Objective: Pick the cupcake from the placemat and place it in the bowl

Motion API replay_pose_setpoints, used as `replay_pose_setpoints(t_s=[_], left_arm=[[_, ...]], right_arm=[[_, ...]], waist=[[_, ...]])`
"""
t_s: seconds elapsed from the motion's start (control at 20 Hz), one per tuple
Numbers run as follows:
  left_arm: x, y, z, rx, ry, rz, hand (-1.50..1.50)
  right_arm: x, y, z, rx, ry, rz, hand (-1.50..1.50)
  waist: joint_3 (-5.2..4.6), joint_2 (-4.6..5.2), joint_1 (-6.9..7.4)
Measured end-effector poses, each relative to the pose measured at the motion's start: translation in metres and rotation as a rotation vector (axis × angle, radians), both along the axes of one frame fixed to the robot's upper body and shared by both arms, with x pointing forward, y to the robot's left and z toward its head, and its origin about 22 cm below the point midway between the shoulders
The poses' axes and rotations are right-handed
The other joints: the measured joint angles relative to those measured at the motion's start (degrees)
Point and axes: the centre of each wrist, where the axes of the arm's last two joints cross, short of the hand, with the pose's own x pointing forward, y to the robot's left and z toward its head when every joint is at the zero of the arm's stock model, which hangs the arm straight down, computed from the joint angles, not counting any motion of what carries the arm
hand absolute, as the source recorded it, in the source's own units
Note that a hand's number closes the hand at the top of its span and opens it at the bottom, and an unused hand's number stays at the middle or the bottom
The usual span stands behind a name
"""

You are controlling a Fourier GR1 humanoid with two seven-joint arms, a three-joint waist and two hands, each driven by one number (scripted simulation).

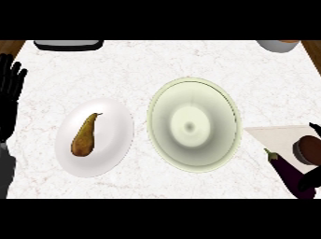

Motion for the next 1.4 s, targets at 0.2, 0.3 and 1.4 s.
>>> replay_pose_setpoints(t_s=[0.2, 0.3, 1.4], left_arm=[[-0.004, 0.004, -0.004, -0.001, 0.002, 0.002, 0.0], [-0.003, 0.001, -0.004, 0.002, 0.0, 0.002, 0.0], [0.022, -0.036, 0.015, -0.004, -0.044, -0.139, 0.0]], right_arm=[[-0.002, -0.005, -0.007, -0.016, -0.018, 0.027, 1.5], [-0.001, -0.012, -0.009, -0.03, -0.053, 0.042, 1.5], [0.09, -0.036, 0.115, -0.219, -0.269, 0.834, 1.5]], waist=[[-0.27, -0.12, -0.03], [-0.33, -0.14, -0.01], [1.07, 2.9, 7.87]])
